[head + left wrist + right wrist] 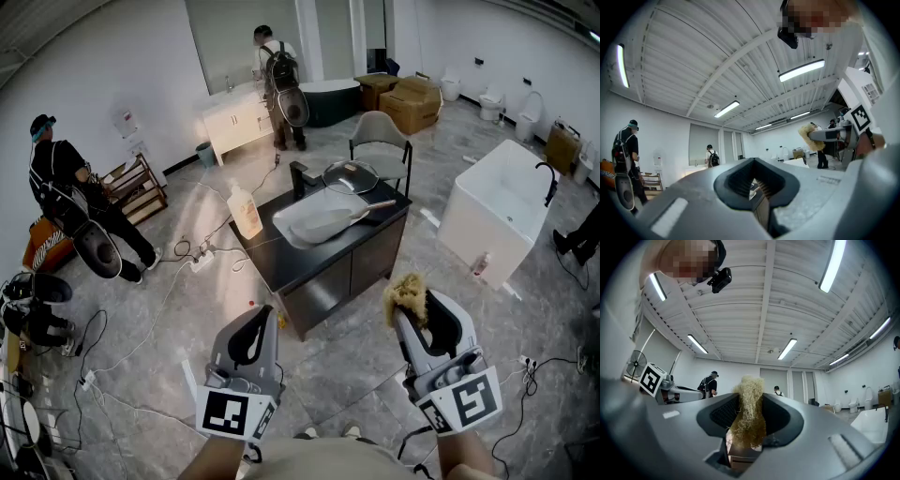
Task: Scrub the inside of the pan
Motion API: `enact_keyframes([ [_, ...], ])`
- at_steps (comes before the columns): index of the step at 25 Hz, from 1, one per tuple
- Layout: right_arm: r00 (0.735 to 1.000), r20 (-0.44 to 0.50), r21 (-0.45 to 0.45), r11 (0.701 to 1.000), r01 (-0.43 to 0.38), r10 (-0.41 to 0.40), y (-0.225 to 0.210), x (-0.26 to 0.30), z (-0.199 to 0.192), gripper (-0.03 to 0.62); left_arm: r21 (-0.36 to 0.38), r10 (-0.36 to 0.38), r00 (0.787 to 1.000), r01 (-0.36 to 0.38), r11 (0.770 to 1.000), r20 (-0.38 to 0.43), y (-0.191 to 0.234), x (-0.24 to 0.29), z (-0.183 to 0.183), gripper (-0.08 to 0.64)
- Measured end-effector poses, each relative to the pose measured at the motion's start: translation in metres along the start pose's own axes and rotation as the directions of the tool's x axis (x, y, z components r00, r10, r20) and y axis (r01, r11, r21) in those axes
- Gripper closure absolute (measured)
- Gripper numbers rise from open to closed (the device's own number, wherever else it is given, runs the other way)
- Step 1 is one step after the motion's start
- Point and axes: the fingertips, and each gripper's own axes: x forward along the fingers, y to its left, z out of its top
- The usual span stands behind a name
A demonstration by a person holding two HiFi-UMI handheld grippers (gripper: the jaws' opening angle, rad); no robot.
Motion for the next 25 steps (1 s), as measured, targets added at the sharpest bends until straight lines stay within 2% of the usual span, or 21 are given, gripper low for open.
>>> enact_keyframes([
  [8, 0.999, 0.004, 0.022, 0.999, 0.033, -0.034, -0.018, 0.004, -0.002, 0.429, 0.023, 0.008, 1.0, -0.007, 1.0, -0.011, -0.003, 0.011, -0.005, 0.56],
  [17, 1.0, -0.024, 0.032, 0.999, 0.01, -0.009, -0.033, 0.0, -0.017, 0.428, 0.039, 0.028, 0.999, -0.027, 0.999, -0.032, -0.011, 0.022, -0.009, 0.56],
  [25, 0.999, -0.032, 0.042, 0.999, -0.015, 0.017, -0.052, -0.019, -0.028, 0.428, 0.053, 0.043, 0.998, -0.041, 0.998, -0.043, -0.04, 0.032, -0.015, 0.56],
])
